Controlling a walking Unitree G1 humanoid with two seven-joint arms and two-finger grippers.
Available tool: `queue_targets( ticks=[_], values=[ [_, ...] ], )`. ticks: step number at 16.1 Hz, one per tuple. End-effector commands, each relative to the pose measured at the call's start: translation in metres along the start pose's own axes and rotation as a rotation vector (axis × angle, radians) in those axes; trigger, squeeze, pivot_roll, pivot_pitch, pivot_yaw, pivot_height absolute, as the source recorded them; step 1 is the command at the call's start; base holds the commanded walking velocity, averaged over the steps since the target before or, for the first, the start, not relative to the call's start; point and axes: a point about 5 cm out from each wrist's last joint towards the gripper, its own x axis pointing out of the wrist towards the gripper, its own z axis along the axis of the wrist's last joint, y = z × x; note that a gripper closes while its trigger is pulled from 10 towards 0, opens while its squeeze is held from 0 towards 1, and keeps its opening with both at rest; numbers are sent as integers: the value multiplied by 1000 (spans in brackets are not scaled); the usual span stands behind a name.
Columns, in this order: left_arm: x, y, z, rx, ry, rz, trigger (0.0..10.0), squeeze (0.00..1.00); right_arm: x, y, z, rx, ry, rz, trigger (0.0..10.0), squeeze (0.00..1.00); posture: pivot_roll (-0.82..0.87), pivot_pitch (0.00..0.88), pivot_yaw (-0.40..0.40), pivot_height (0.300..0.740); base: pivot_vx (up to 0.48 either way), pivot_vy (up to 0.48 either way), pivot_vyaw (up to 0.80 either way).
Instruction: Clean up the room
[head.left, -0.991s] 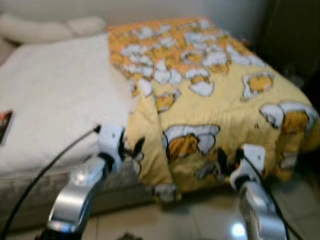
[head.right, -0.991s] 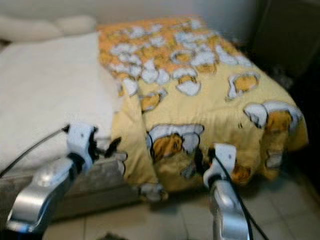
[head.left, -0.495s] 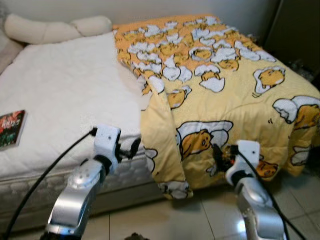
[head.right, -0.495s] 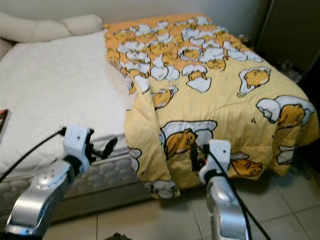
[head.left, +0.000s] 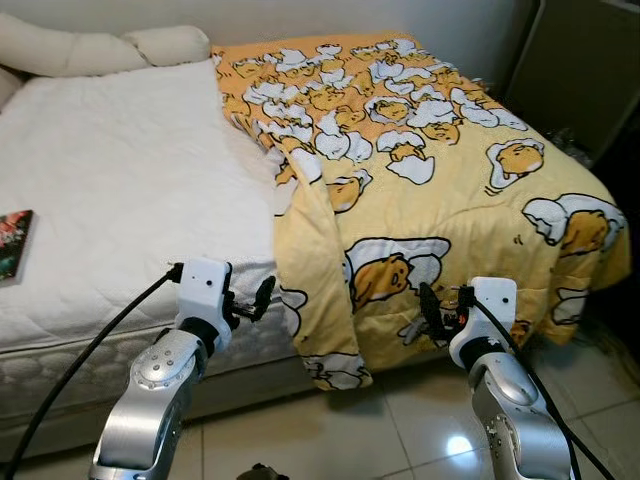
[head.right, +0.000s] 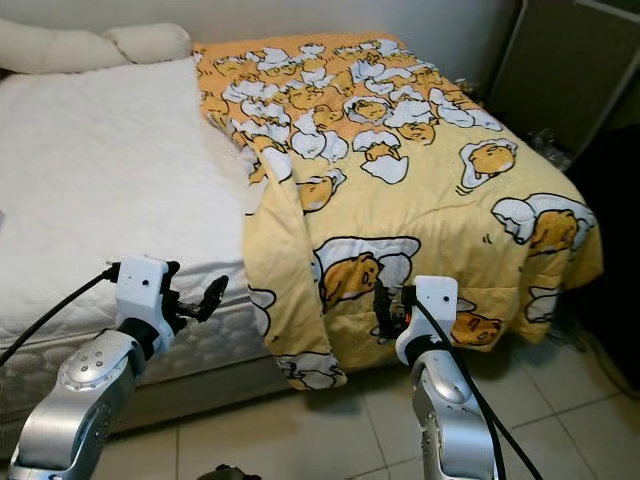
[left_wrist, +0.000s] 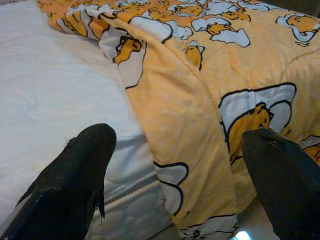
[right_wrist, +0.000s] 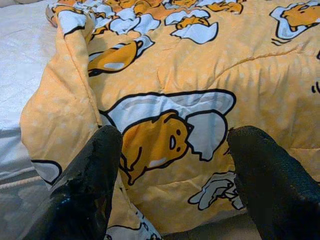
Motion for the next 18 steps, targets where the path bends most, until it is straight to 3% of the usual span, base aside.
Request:
queue_targets(
  ticks=[1, 8, 18],
  values=[
    [-2, 4, 8, 9, -37, 27, 10000, 0, 0, 2, 6, -3, -14, 18, 10000, 0, -59, 0, 12, 740, 0, 0, 0],
    [1, 5, 16, 24, -80, 15, 10000, 0, 1, 5, 5, 9, -20, 22, 10000, 0, -66, 0, 32, 740, 0, 0, 0],
    [-2, 3, 10, -5, -65, 20, 10000, 0, 3, 2, 6, -38, -14, 39, 10000, 0, -50, 0, 10, 740, 306, 0, 0]
  ],
)
